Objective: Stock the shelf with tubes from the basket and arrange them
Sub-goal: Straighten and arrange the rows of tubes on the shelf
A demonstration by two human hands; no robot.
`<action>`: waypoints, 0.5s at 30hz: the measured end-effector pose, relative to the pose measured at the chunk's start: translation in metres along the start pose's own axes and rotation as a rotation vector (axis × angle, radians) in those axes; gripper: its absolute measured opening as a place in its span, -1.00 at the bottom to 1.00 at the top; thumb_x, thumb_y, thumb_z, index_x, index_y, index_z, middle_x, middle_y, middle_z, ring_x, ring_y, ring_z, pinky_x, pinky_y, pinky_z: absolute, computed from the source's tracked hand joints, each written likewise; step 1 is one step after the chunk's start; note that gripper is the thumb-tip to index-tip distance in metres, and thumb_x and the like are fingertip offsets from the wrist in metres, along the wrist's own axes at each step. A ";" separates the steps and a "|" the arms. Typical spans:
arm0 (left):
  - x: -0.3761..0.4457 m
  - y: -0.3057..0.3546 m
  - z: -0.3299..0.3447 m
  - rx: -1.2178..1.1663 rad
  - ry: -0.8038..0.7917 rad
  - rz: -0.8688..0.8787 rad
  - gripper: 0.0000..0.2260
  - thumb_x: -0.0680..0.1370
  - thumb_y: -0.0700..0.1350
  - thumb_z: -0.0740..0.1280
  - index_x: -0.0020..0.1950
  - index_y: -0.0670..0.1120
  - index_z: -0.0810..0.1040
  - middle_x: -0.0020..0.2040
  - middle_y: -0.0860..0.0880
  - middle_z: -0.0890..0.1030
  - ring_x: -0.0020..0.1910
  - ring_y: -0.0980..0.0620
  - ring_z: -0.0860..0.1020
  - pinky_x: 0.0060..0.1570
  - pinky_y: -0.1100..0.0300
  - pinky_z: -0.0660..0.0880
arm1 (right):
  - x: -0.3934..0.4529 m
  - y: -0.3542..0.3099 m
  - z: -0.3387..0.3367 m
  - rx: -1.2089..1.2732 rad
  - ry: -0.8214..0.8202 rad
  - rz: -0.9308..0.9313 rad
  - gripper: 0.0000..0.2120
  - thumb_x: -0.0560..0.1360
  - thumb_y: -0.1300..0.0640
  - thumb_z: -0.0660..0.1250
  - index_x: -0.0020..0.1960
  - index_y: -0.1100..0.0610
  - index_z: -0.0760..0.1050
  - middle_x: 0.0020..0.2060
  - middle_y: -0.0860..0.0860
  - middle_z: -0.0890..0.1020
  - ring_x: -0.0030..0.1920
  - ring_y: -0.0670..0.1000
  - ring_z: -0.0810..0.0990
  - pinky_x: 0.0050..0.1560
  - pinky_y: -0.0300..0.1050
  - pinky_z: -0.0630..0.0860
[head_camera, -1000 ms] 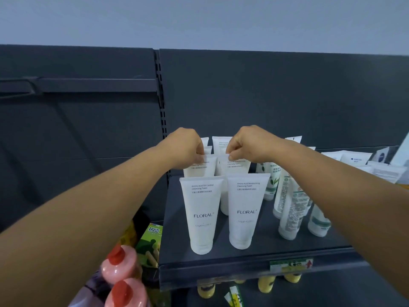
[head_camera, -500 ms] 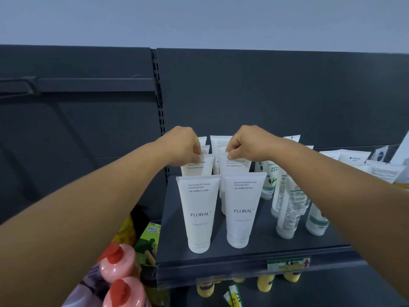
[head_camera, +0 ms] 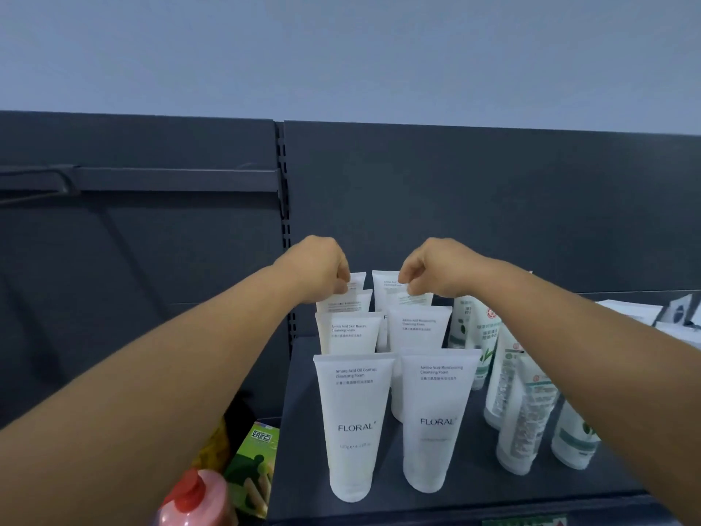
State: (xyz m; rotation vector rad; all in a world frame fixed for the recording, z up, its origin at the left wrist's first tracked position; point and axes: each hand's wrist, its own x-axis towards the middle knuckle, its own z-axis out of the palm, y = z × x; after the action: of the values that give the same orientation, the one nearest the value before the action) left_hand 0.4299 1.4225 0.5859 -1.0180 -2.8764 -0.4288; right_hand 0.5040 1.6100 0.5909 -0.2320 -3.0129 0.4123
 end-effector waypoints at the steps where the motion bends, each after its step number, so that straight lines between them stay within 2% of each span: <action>1: 0.003 -0.001 0.002 0.008 -0.014 -0.001 -0.81 0.51 -0.11 0.41 0.12 -0.04 0.65 0.13 0.01 0.64 0.10 0.00 0.59 0.18 0.07 0.52 | 0.003 -0.001 0.001 -0.014 -0.003 0.000 -0.80 0.48 0.20 0.40 0.10 0.07 0.63 -0.08 -0.15 0.59 0.05 -0.07 0.56 0.06 -0.22 0.45; 6: 0.012 -0.005 0.005 0.055 -0.045 0.041 -0.84 0.52 -0.12 0.39 0.08 -0.06 0.66 0.09 0.00 0.64 0.08 -0.01 0.59 0.15 0.06 0.54 | 0.016 -0.001 0.007 -0.085 -0.013 -0.016 -0.87 0.47 0.17 0.43 0.01 0.07 0.66 -0.08 -0.09 0.65 0.03 -0.03 0.61 0.12 -0.07 0.55; 9: 0.014 -0.008 0.003 0.091 -0.049 0.062 -0.84 0.53 -0.13 0.37 0.09 -0.07 0.65 0.09 0.00 0.64 0.08 -0.02 0.58 0.14 0.06 0.54 | 0.019 -0.002 0.006 -0.112 -0.010 -0.025 -0.86 0.47 0.16 0.43 0.02 0.08 0.65 -0.03 -0.08 0.67 0.02 -0.03 0.61 0.11 -0.07 0.55; 15: 0.013 -0.013 0.005 0.134 -0.022 0.059 -0.85 0.54 -0.16 0.31 0.05 -0.05 0.65 0.06 0.01 0.64 0.02 -0.01 0.60 0.06 0.07 0.57 | 0.023 -0.003 0.009 -0.139 0.011 -0.027 -0.89 0.46 0.18 0.39 -0.02 0.12 0.63 -0.05 -0.06 0.63 -0.08 -0.02 0.55 -0.12 -0.16 0.50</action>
State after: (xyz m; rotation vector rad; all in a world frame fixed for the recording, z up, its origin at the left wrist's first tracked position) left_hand 0.4114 1.4219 0.5801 -1.0871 -2.8408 -0.2184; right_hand 0.4800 1.6087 0.5850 -0.2028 -3.0333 0.1984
